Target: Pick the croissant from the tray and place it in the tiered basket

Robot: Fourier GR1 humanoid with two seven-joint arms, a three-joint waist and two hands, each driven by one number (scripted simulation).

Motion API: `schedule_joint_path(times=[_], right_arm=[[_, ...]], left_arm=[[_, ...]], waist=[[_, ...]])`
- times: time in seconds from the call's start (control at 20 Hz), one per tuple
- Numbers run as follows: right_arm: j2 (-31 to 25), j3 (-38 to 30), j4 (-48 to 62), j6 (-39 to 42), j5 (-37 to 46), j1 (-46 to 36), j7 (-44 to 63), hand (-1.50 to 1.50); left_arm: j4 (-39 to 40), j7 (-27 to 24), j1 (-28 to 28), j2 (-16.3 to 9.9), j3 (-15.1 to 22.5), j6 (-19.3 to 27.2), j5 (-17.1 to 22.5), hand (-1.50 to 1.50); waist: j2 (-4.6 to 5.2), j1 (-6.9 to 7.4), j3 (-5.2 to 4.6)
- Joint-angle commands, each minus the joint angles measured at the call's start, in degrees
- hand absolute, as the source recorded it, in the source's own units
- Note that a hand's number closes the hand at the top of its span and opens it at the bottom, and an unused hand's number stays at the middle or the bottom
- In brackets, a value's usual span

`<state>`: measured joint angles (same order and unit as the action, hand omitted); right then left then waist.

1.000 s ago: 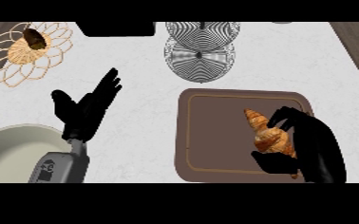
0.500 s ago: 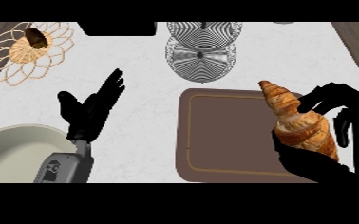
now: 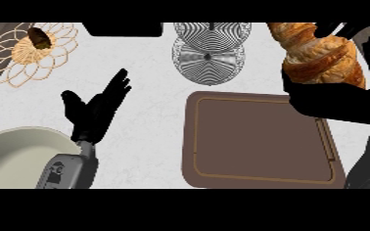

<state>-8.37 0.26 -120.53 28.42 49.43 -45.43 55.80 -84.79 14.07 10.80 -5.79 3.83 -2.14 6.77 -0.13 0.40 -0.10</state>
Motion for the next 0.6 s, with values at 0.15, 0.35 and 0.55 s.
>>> schedule_joint_path(times=[0.15, 0.35, 0.55], right_arm=[[-0.07, -4.22, 19.99, 2.48, 0.21, -16.68, 4.8, 1.5], [1.18, -6.78, 30.87, -5.79, 2.35, -19.21, -0.06, 1.5], [1.73, -8.07, 41.52, -14.29, 5.04, -21.77, -4.77, 1.5]], left_arm=[[-1.37, -1.44, -1.9, -1.11, -0.54, -1.53, 0.24, 0.0], [0.42, -1.16, -0.59, -0.06, -0.31, -1.21, -0.08, 0.0], [-0.46, 0.33, -0.71, 0.23, 0.01, -1.15, -0.07, 0.0]], waist=[[0.18, 0.79, -0.02], [0.38, 0.66, 0.04], [0.44, 0.78, 0.06]])
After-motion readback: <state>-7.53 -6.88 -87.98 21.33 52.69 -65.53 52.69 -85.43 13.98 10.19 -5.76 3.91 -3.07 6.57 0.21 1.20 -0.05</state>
